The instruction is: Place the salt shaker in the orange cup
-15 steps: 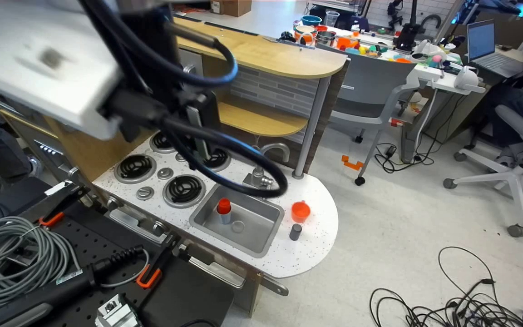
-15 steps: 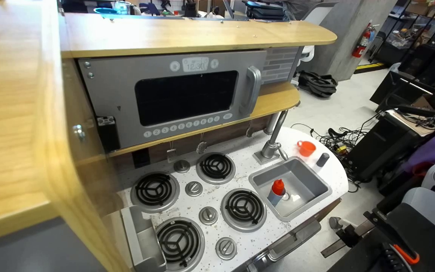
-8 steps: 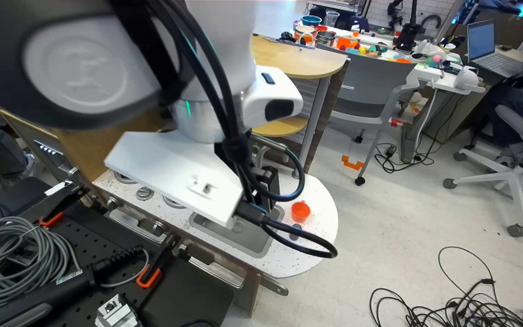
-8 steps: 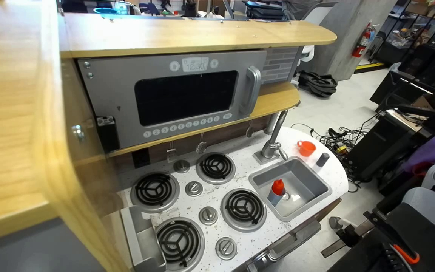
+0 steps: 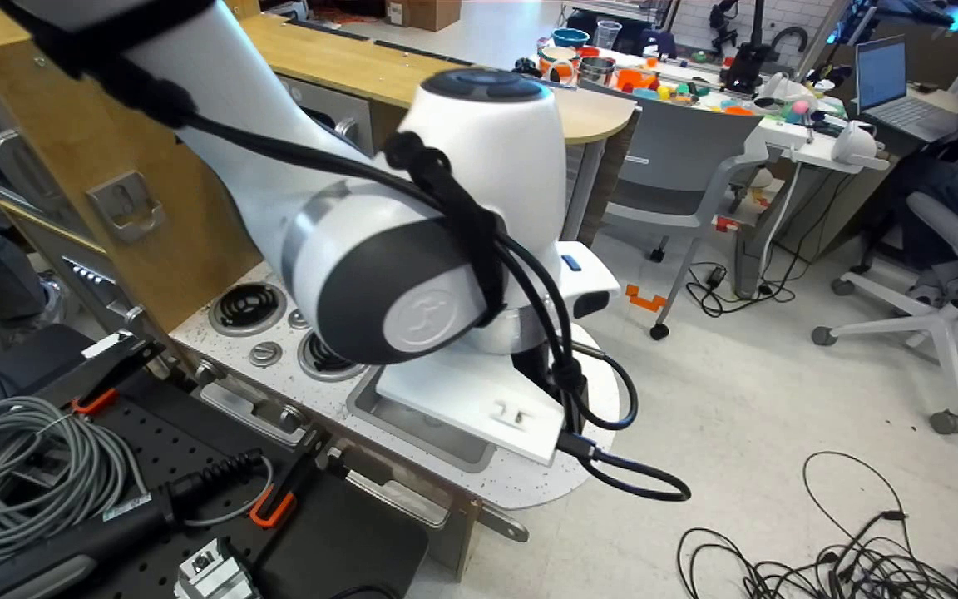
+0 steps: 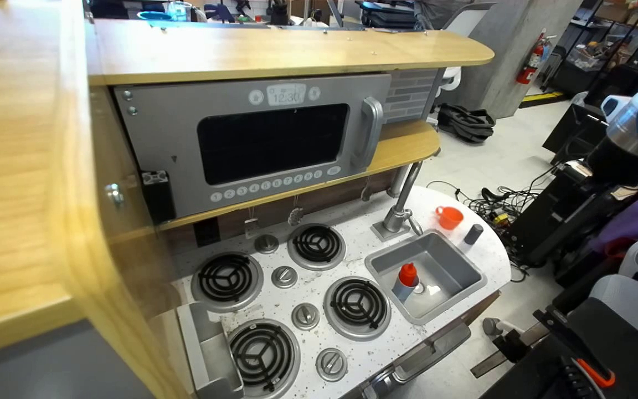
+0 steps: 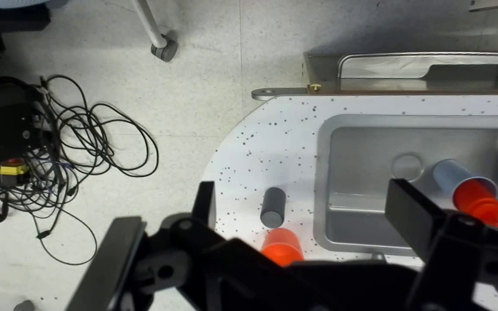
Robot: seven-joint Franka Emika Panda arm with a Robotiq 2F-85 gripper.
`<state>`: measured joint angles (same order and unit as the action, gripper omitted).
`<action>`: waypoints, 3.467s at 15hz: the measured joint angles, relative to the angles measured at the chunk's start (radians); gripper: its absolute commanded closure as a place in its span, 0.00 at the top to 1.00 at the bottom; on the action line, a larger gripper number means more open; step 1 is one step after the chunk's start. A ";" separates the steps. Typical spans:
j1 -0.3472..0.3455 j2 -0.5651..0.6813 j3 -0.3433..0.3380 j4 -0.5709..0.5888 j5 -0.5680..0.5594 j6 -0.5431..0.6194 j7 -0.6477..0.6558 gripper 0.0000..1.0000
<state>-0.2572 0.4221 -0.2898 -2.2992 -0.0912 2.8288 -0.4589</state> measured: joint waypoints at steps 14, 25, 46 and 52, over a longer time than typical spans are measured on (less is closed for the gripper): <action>-0.085 0.475 0.098 0.548 -0.038 -0.163 0.064 1.00; -0.085 0.638 0.111 0.751 -0.040 -0.218 0.068 1.00; -0.085 0.764 0.142 0.947 -0.039 -0.377 0.073 0.74; -0.091 0.768 0.151 0.985 -0.026 -0.474 0.073 0.27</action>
<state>-0.3482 1.1906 -0.1391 -1.3143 -0.1169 2.3548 -0.3859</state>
